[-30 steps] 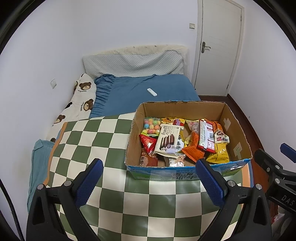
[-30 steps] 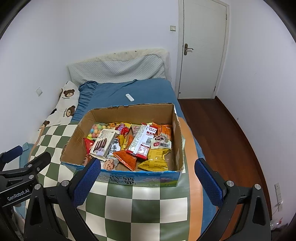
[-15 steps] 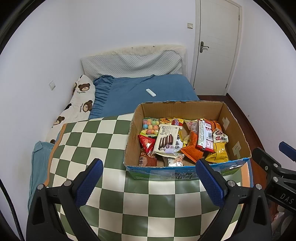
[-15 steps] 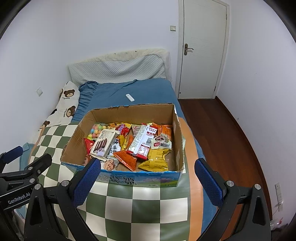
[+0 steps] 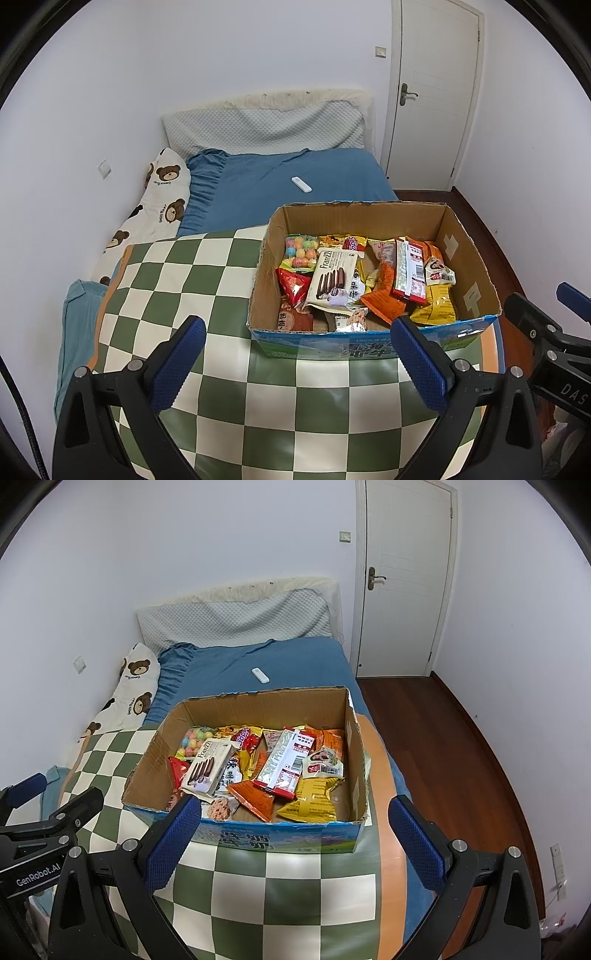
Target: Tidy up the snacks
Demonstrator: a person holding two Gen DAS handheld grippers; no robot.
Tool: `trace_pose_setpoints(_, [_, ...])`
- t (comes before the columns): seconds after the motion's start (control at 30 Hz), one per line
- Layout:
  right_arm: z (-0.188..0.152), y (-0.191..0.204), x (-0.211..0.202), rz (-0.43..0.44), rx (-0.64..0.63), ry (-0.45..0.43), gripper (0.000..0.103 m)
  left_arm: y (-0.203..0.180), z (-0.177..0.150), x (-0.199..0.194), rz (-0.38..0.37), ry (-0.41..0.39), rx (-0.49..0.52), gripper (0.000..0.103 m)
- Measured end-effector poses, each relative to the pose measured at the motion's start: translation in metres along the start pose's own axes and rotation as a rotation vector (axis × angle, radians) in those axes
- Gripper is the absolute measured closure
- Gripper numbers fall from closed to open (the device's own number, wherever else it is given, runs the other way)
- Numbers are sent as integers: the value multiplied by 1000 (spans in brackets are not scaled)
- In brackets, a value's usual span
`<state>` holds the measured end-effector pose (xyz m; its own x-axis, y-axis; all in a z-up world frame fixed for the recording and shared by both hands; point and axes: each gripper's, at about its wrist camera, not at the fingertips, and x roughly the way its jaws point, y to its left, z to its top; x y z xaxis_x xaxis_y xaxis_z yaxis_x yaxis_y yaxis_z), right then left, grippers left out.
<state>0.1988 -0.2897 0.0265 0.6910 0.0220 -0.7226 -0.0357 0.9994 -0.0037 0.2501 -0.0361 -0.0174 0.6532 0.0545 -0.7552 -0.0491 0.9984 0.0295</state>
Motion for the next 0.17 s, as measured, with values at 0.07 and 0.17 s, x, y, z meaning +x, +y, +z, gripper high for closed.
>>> trace_pose_setpoints(0.07, [0, 0, 0, 2, 1, 1, 0, 0, 0, -1, 3, -7, 1, 1])
trace_pose_setpoints(0.17, [0, 0, 0, 1, 2, 0, 0, 0, 0, -2, 0, -11, -1, 1])
